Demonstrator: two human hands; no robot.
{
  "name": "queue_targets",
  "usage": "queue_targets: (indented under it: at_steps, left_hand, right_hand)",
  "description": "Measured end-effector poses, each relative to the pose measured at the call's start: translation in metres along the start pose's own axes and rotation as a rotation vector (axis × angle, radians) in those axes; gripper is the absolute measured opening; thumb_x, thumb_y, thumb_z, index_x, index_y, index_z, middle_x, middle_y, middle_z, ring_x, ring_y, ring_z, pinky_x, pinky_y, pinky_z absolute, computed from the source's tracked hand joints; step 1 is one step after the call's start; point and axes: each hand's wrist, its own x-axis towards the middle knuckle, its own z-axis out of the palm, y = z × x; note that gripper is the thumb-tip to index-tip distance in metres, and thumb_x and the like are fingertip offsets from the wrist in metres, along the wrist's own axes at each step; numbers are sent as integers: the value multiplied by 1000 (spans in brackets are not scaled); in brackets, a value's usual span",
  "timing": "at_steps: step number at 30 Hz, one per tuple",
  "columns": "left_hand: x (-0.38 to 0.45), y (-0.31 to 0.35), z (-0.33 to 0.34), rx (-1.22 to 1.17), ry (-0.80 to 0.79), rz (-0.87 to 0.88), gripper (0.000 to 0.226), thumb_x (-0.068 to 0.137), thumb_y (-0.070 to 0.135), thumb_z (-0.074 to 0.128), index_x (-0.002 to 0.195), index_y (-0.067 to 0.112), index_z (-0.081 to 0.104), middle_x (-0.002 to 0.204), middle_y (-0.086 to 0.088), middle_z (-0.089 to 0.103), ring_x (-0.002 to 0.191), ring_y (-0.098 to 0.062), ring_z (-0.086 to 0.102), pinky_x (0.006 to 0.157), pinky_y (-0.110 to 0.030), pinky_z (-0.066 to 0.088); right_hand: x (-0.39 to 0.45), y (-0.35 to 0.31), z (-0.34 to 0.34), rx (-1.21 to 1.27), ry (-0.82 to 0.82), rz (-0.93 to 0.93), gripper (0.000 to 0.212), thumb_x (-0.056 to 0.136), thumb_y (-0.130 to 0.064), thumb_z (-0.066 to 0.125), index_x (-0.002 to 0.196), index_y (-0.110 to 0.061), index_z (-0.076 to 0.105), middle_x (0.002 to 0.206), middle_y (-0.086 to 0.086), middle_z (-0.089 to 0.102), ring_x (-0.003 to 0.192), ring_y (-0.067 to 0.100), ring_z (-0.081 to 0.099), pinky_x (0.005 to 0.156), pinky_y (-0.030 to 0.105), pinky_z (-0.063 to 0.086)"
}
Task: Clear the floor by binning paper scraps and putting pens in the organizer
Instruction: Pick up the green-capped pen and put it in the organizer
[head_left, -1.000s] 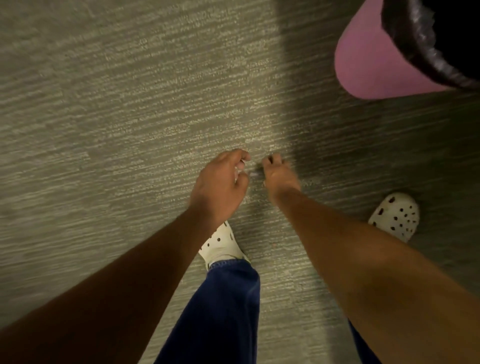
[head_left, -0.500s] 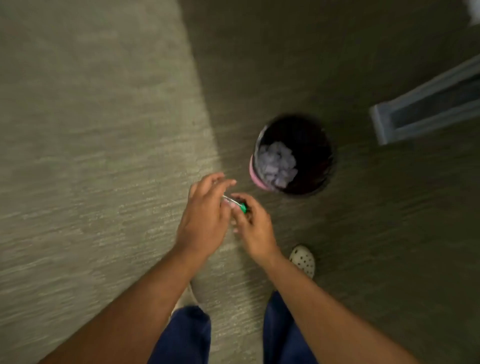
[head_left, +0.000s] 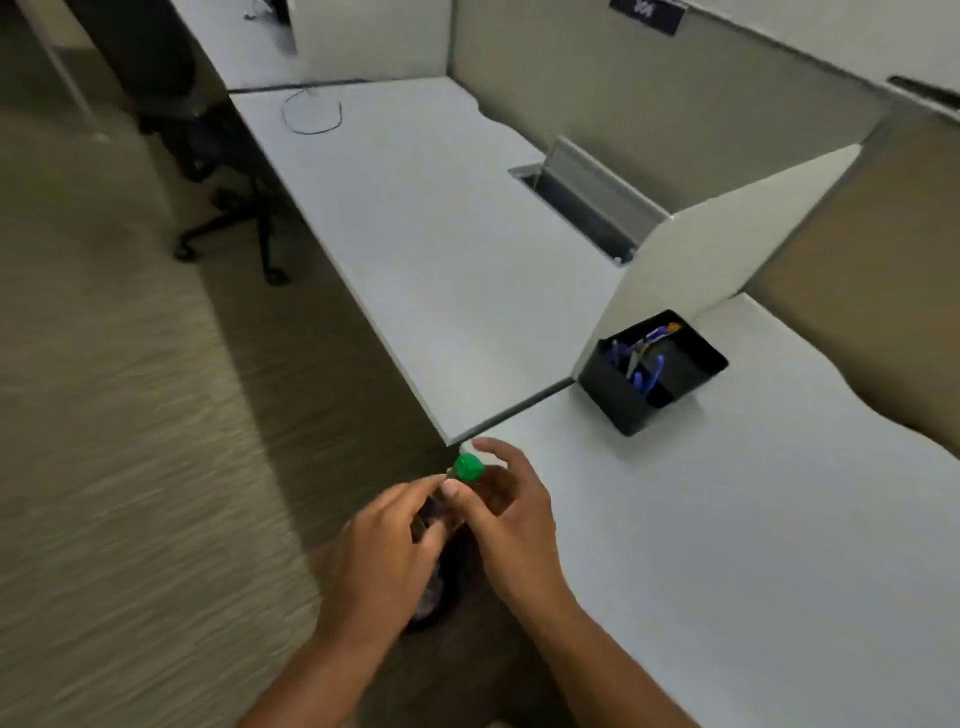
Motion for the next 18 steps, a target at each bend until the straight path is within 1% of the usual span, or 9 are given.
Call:
queue_targets:
  at_steps: [2, 5, 7, 8, 10, 12, 14, 15, 18]
  left_hand:
    - [8, 51, 14, -3, -25, 53, 31, 91, 39, 68, 122, 36, 69, 116, 16, 72, 101, -7, 68, 83, -27, 55]
    - [21, 115, 40, -8, -106, 118, 33, 92, 47, 66, 125, 39, 66, 110, 19, 70, 91, -2, 65, 79, -17, 54]
    - [34, 144, 61, 7, -163, 147, 39, 93, 50, 64, 131, 42, 60, 118, 20, 66, 93, -1, 63, 76, -11, 48]
    - [40, 155, 71, 11, -185, 156, 44, 93, 52, 63, 136, 43, 55, 125, 21, 63, 99, -2, 63, 79, -12, 48]
    - [52, 170, 90, 35, -223, 167, 56, 94, 56, 60, 145, 42, 45, 141, 18, 55, 117, -5, 60, 94, -23, 53]
    - [61, 178, 105, 67, -247, 176, 61, 95, 57, 57, 150, 39, 39, 150, 15, 49, 130, -9, 55, 106, -35, 52]
    - [66, 185, 117, 77, -270, 177, 59, 97, 55, 56, 151, 38, 38, 152, 14, 47, 134, -10, 52, 109, -38, 50]
    - [68, 188, 121, 83, -275, 181, 57, 97, 53, 56, 150, 39, 39, 151, 14, 48, 134, -9, 52, 109, -38, 50]
    - [70, 195, 129, 115, -268, 204, 54, 98, 50, 57, 148, 40, 41, 148, 16, 50, 133, -7, 52, 108, -36, 51]
  right_hand:
    - [3, -20, -44, -44, 72, -52, 41, 90, -25, 79, 125, -39, 62, 103, -28, 73, 99, -1, 72, 83, 14, 58]
    - [10, -33, -107, -67, 186, -109, 32, 88, -27, 81, 113, -42, 69, 103, -29, 73, 97, 2, 74, 84, 19, 61]
    - [21, -35, -145, -66, 237, -117, 31, 87, -25, 81, 110, -43, 70, 100, -30, 73, 92, 4, 76, 81, 21, 62]
    - [28, -35, -163, -63, 264, -110, 31, 87, -24, 82, 111, -41, 71, 100, -30, 73, 90, 6, 77, 80, 23, 63]
    - [46, -32, -195, -75, 333, -122, 33, 86, -23, 83, 113, -37, 71, 101, -26, 73, 90, 7, 77, 81, 26, 63]
    - [65, -26, -222, -126, 389, -150, 33, 87, -22, 82, 115, -32, 67, 102, -19, 71, 91, 0, 74, 81, 21, 62]
    - [84, -18, -242, -185, 419, -168, 31, 90, -21, 79, 115, -28, 62, 109, -13, 66, 93, -7, 69, 81, 13, 58]
    - [94, -13, -250, -220, 427, -174, 30, 91, -20, 78, 115, -26, 61, 112, -8, 64, 95, -5, 68, 79, 11, 57]
    - [123, 6, -267, -346, 417, -175, 28, 93, -16, 76, 114, -23, 59, 118, 1, 59, 99, 11, 66, 80, 18, 59]
